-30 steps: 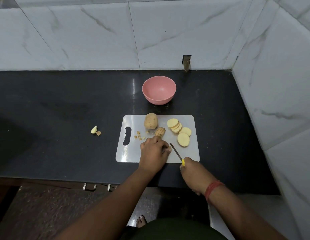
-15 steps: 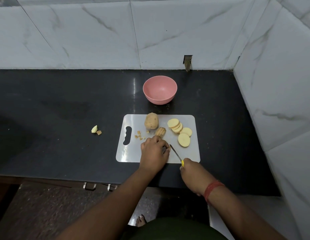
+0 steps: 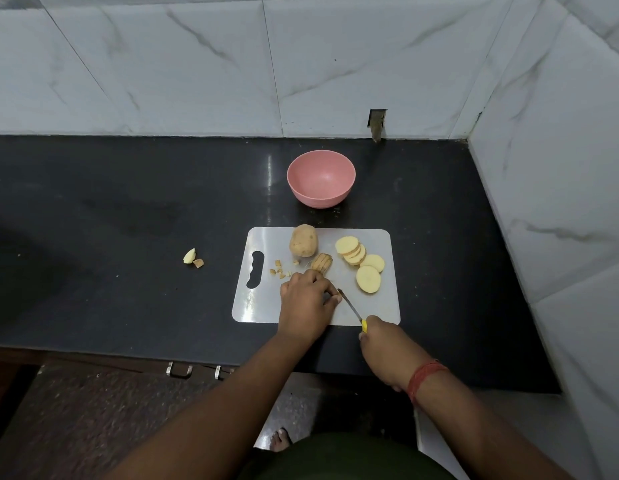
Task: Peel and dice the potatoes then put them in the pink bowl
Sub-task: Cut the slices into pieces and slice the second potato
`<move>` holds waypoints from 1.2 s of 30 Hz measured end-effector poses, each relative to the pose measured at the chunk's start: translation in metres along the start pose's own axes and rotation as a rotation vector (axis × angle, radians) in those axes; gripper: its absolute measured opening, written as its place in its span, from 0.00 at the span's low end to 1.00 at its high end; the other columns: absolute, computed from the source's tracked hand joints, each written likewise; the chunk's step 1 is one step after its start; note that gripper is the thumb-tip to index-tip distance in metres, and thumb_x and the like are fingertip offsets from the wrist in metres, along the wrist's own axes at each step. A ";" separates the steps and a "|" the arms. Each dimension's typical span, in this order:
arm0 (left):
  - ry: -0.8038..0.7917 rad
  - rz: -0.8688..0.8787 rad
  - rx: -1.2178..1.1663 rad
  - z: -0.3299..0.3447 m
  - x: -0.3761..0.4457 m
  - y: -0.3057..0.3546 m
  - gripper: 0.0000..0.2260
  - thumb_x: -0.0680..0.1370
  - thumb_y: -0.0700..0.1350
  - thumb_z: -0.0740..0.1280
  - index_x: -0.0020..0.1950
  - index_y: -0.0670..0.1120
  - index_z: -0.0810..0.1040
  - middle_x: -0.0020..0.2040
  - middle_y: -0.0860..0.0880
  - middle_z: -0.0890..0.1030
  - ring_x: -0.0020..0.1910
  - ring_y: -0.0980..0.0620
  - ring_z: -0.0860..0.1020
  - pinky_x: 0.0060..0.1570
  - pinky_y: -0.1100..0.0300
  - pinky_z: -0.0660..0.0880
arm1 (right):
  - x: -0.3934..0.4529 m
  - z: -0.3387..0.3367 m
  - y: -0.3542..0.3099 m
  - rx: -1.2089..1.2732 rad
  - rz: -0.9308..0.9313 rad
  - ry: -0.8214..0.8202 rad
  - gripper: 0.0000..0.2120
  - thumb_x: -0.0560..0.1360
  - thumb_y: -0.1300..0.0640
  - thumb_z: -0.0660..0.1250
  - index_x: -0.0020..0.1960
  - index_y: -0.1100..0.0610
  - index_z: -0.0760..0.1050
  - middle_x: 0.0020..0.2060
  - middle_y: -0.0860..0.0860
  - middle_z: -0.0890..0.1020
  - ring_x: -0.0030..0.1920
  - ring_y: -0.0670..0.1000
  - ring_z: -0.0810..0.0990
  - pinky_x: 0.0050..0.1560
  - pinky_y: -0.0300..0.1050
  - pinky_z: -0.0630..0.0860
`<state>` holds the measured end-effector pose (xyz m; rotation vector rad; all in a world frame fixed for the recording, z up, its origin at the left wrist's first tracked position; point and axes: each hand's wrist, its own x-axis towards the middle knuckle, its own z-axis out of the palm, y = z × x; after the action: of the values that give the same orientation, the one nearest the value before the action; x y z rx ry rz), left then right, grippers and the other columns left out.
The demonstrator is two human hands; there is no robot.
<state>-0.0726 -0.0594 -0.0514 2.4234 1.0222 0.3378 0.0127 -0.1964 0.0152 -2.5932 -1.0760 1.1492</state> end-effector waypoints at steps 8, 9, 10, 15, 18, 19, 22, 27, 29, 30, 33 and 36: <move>0.012 0.043 0.030 0.000 -0.002 -0.001 0.04 0.78 0.51 0.70 0.49 0.53 0.84 0.50 0.55 0.77 0.52 0.51 0.72 0.52 0.56 0.61 | 0.002 0.002 -0.002 -0.072 0.009 0.008 0.04 0.82 0.57 0.55 0.50 0.56 0.62 0.47 0.56 0.77 0.40 0.53 0.72 0.30 0.41 0.63; 0.015 0.046 0.035 -0.001 -0.002 -0.001 0.04 0.78 0.51 0.70 0.49 0.53 0.84 0.50 0.55 0.77 0.52 0.51 0.72 0.52 0.56 0.61 | 0.002 0.002 -0.003 -0.078 0.008 0.009 0.04 0.82 0.57 0.56 0.50 0.56 0.62 0.49 0.57 0.78 0.40 0.53 0.72 0.30 0.41 0.63; 0.015 0.045 0.041 -0.001 -0.002 -0.001 0.05 0.78 0.51 0.69 0.50 0.53 0.84 0.50 0.55 0.77 0.52 0.51 0.72 0.52 0.56 0.62 | 0.002 0.002 -0.003 -0.081 0.008 0.011 0.03 0.82 0.57 0.56 0.50 0.56 0.62 0.50 0.57 0.79 0.40 0.53 0.73 0.31 0.42 0.64; 0.009 0.035 0.060 0.000 -0.003 0.001 0.06 0.78 0.51 0.68 0.51 0.53 0.83 0.50 0.54 0.77 0.52 0.50 0.72 0.54 0.55 0.64 | 0.003 0.003 0.000 -0.073 0.002 0.043 0.04 0.81 0.58 0.55 0.49 0.56 0.61 0.50 0.58 0.79 0.39 0.54 0.71 0.35 0.42 0.65; 0.009 0.038 0.068 0.000 -0.003 0.000 0.06 0.79 0.50 0.68 0.52 0.53 0.83 0.50 0.54 0.77 0.52 0.50 0.72 0.54 0.54 0.65 | 0.004 0.003 0.001 -0.070 0.005 0.034 0.03 0.81 0.58 0.55 0.49 0.56 0.62 0.51 0.58 0.79 0.40 0.54 0.72 0.39 0.42 0.66; 0.010 0.040 0.067 0.000 -0.003 0.000 0.06 0.79 0.50 0.68 0.52 0.53 0.83 0.50 0.54 0.77 0.52 0.50 0.71 0.54 0.54 0.64 | 0.005 0.003 0.002 -0.069 0.005 0.028 0.03 0.81 0.58 0.55 0.50 0.56 0.62 0.51 0.57 0.78 0.41 0.54 0.72 0.40 0.42 0.67; 0.009 0.042 0.064 0.000 -0.003 0.000 0.06 0.78 0.50 0.68 0.52 0.53 0.83 0.50 0.54 0.77 0.52 0.50 0.71 0.54 0.54 0.64 | 0.006 0.002 0.002 -0.082 0.003 0.016 0.03 0.81 0.58 0.55 0.50 0.56 0.62 0.51 0.57 0.78 0.42 0.55 0.72 0.42 0.42 0.67; 0.009 0.036 0.069 0.000 -0.002 0.000 0.06 0.78 0.50 0.68 0.52 0.53 0.84 0.50 0.54 0.77 0.51 0.50 0.72 0.54 0.54 0.64 | 0.012 -0.002 0.004 -0.107 0.011 -0.009 0.02 0.81 0.58 0.55 0.49 0.56 0.63 0.47 0.57 0.76 0.42 0.55 0.72 0.41 0.43 0.67; 0.013 0.040 0.077 0.000 -0.002 0.000 0.06 0.78 0.50 0.68 0.51 0.53 0.84 0.50 0.53 0.77 0.51 0.50 0.72 0.53 0.54 0.65 | 0.014 -0.003 0.005 -0.123 0.006 -0.013 0.02 0.81 0.59 0.55 0.49 0.56 0.63 0.48 0.57 0.77 0.42 0.55 0.72 0.41 0.43 0.68; 0.013 0.039 0.082 0.000 -0.002 0.000 0.06 0.78 0.51 0.68 0.51 0.54 0.84 0.50 0.53 0.77 0.51 0.50 0.72 0.53 0.54 0.65 | 0.014 -0.003 0.006 -0.134 0.001 -0.013 0.02 0.81 0.59 0.55 0.49 0.56 0.63 0.48 0.57 0.77 0.41 0.55 0.72 0.39 0.43 0.68; 0.007 0.038 0.089 -0.001 -0.002 0.000 0.06 0.78 0.51 0.68 0.51 0.54 0.83 0.50 0.53 0.77 0.51 0.50 0.72 0.54 0.54 0.66 | 0.010 0.000 0.013 -0.196 -0.014 -0.007 0.02 0.81 0.59 0.55 0.50 0.56 0.62 0.37 0.51 0.70 0.35 0.50 0.70 0.30 0.41 0.62; 0.005 0.056 0.090 -0.003 -0.002 0.000 0.05 0.79 0.50 0.67 0.51 0.55 0.83 0.50 0.54 0.77 0.51 0.50 0.72 0.53 0.55 0.65 | 0.005 -0.001 0.022 -0.222 -0.032 0.003 0.03 0.81 0.59 0.55 0.49 0.56 0.61 0.35 0.49 0.66 0.37 0.51 0.70 0.35 0.42 0.66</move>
<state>-0.0754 -0.0599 -0.0494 2.5370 0.9931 0.3238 0.0281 -0.2095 0.0052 -2.7279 -1.3086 1.0742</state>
